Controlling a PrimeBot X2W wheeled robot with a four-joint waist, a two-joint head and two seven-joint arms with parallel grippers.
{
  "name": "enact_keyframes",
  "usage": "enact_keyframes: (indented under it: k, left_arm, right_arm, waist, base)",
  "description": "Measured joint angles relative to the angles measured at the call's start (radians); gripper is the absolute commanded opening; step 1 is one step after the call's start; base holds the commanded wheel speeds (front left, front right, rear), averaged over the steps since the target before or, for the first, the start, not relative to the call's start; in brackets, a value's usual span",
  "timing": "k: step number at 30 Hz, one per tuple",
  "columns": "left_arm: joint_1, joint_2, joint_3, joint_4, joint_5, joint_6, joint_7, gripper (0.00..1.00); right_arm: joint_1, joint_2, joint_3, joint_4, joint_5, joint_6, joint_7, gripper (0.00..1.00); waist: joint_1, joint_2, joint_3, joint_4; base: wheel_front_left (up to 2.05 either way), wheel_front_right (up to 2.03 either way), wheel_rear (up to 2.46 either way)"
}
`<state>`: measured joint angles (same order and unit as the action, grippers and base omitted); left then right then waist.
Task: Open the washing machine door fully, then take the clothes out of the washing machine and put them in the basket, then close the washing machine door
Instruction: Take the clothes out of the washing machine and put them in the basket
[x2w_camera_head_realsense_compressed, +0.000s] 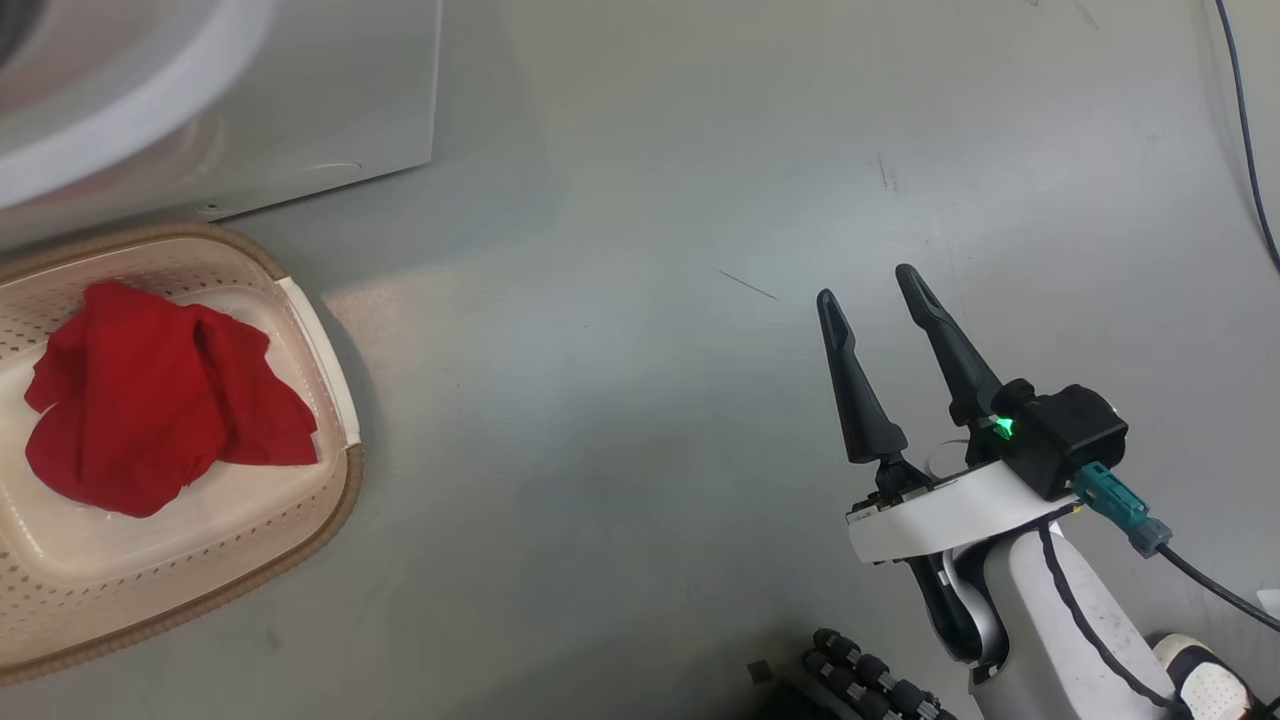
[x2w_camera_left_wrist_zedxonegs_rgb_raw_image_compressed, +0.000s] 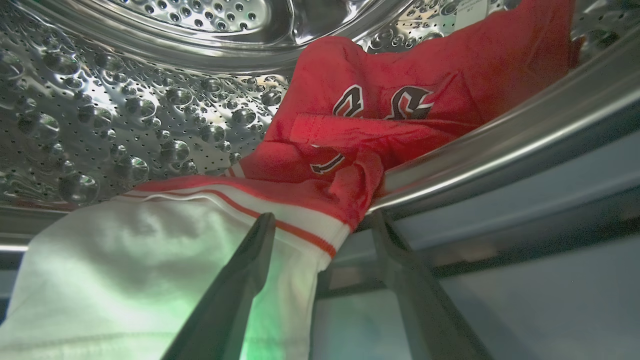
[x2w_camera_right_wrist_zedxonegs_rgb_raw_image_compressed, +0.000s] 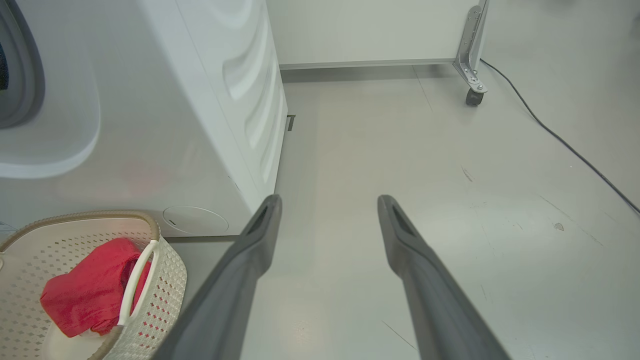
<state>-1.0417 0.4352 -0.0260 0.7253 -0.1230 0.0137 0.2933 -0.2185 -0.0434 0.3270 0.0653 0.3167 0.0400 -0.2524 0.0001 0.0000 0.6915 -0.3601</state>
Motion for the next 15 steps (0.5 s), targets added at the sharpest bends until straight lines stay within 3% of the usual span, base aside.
enact_keyframes:
  k: [10,11,13,15]
  left_arm:
    - [-0.045,0.004,0.007,0.041,-0.001,0.008,-0.012,1.00]
    - [-0.048,0.003,0.009,0.045,-0.004,0.008,-0.012,0.54]
    - [-0.055,0.001,0.010,0.053,-0.008,0.008,-0.013,0.00]
    - [-0.062,-0.001,0.009,0.064,-0.008,0.007,-0.014,0.00]
  right_arm:
    - [-0.005,0.000,0.003,-0.001,0.000,-0.008,0.000,1.00]
    - [-0.005,0.000,0.003,-0.001,0.000,-0.009,0.000,1.00]
    - [-0.008,0.000,0.004,-0.001,0.000,-0.012,0.000,1.00]
    - [-0.011,0.000,0.004,-0.001,0.000,-0.016,0.000,1.00]
  waist:
    - [0.0000,0.0000,0.012,-0.002]
    - [0.0000,0.0000,0.013,-0.002]
    - [0.0000,0.0000,0.015,-0.001]
    - [0.0000,0.0000,0.016,0.000]
  base:
    - [0.00,0.00,0.00]
    - [0.00,0.00,0.00]
    - [0.00,0.00,0.00]
    - [0.00,0.00,0.00]
